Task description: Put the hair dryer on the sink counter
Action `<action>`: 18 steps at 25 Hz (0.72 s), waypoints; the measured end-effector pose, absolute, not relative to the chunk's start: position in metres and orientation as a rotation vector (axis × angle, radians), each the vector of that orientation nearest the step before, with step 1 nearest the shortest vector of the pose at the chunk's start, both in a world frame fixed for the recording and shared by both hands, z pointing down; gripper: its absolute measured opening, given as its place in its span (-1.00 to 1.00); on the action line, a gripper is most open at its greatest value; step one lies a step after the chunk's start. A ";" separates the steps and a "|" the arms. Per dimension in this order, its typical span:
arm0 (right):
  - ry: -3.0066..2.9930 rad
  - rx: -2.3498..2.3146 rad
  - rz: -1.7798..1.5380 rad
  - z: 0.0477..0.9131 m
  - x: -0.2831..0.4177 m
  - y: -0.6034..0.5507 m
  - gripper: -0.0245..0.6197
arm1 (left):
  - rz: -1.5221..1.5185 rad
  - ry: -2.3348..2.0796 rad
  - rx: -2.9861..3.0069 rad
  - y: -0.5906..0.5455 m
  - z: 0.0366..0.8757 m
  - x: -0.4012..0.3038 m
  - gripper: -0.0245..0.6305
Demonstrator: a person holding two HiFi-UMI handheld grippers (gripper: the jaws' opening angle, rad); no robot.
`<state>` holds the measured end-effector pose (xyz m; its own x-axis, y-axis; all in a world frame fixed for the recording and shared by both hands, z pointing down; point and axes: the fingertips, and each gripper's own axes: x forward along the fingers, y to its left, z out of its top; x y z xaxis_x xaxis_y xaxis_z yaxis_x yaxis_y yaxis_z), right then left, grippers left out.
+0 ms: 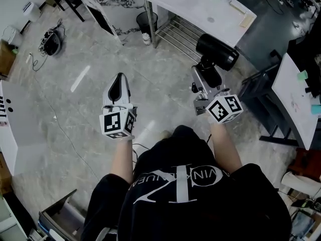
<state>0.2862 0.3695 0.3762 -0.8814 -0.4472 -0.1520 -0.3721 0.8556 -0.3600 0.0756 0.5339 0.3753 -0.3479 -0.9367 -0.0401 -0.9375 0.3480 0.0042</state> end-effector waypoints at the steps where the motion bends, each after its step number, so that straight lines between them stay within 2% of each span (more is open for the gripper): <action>1: 2.801 -0.630 -0.473 0.376 0.283 0.369 0.02 | 0.046 2.557 -1.777 0.533 0.377 0.071 -0.93; 8: 2.802 -0.657 -0.501 0.388 0.259 0.346 0.03 | 0.067 2.591 -1.788 0.515 0.396 0.041 -0.93; 18: 2.811 -0.675 -0.529 0.389 0.193 0.257 0.03 | 0.032 2.577 -1.797 0.422 0.385 -0.026 -0.93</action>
